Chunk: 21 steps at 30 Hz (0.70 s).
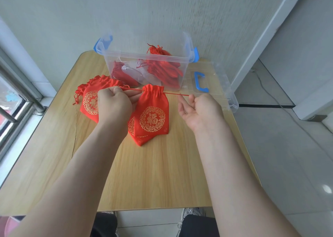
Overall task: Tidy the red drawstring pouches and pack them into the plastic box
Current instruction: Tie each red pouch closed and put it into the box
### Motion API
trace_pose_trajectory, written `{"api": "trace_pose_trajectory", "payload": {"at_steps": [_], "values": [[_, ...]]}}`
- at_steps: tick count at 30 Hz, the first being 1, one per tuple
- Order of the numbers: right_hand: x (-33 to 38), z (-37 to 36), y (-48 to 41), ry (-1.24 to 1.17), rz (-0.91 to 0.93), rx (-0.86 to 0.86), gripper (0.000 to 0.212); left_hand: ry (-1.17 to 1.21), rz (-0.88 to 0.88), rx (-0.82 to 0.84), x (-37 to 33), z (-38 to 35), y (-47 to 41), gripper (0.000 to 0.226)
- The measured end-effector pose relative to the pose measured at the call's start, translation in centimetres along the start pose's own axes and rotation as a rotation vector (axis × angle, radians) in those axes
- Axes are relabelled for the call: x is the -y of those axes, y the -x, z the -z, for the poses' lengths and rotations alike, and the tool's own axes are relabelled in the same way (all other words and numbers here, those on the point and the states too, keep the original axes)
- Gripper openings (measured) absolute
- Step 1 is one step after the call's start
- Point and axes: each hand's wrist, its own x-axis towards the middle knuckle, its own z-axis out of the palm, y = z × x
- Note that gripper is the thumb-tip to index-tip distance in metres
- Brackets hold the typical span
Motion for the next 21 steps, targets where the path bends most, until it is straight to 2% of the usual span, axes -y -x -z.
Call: {"api": "trace_pose_trajectory", "payload": {"at_steps": [4, 7, 10, 13, 15, 17, 21], "values": [[0.4, 0.0, 1.0, -0.188, -0.057, -0.085, 0.027, 0.116, 0.015, 0.015, -0.2, 0.1, 0.0, 0.047], [0.5, 0.0, 1.1, -0.224, -0.045, -0.141, 0.03, 0.125, -0.021, 0.001, -0.4, 0.2, -0.2, 0.049], [0.7, -0.3, 0.5, -0.224, 0.046, -0.195, 0.046, 0.109, -0.044, 0.023, -0.3, 0.1, 0.1, 0.051], [1.1, -0.5, 0.4, -0.215, 0.193, -0.221, 0.039, 0.133, -0.038, 0.077, -0.4, -0.3, 0.8, 0.052], [1.2, -0.6, 0.5, -0.169, 0.229, -0.162, 0.03, 0.235, 0.01, 0.13, -0.7, -0.5, 1.3, 0.048], [1.2, -0.6, 0.5, -0.081, 0.182, -0.038, 0.026, 0.355, 0.088, 0.207, -1.1, -0.6, 1.9, 0.034], [1.1, -0.6, 0.8, 0.261, 0.046, 0.235, 0.029, 0.401, 0.196, 0.321, -1.7, -0.5, 2.5, 0.019]]}}
